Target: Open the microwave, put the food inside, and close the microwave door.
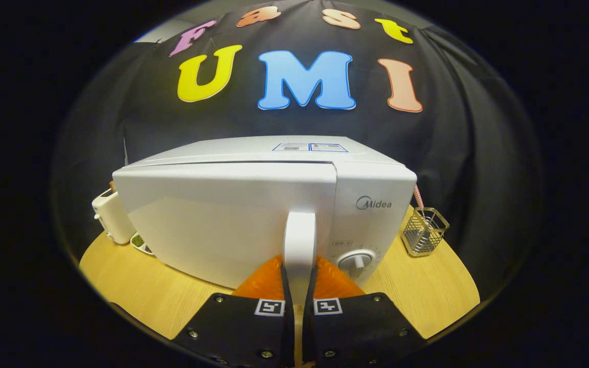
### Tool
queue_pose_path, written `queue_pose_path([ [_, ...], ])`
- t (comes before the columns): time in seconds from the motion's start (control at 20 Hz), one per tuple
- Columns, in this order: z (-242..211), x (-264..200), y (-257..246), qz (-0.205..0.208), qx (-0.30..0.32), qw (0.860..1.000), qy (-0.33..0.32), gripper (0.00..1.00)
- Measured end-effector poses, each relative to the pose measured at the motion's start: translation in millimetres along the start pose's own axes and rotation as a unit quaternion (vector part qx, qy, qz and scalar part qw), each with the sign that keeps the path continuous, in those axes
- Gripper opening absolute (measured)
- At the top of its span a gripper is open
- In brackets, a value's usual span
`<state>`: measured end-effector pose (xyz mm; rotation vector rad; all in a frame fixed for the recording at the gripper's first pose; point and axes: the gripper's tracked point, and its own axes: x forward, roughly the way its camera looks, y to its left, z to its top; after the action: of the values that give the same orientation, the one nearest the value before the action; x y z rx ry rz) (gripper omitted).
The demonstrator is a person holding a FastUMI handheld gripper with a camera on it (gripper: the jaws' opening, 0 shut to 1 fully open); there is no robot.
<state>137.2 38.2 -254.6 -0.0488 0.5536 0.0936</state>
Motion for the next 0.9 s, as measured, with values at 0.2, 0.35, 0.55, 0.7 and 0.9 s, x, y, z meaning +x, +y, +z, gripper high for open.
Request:
queue_pose_path([
  [0.2,-14,-38,14,0.022,-0.008,1.000,0.020,0.06],
  [0.35,-25,-61,30,0.038,-0.003,0.999,0.038,0.06],
  [0.55,-38,-91,52,0.052,-0.009,0.997,0.052,0.06],
  [0.7,-46,-110,69,0.058,-0.008,0.997,0.056,0.06],
  [0.9,-55,-130,94,0.062,-0.008,0.996,0.056,0.06],
])
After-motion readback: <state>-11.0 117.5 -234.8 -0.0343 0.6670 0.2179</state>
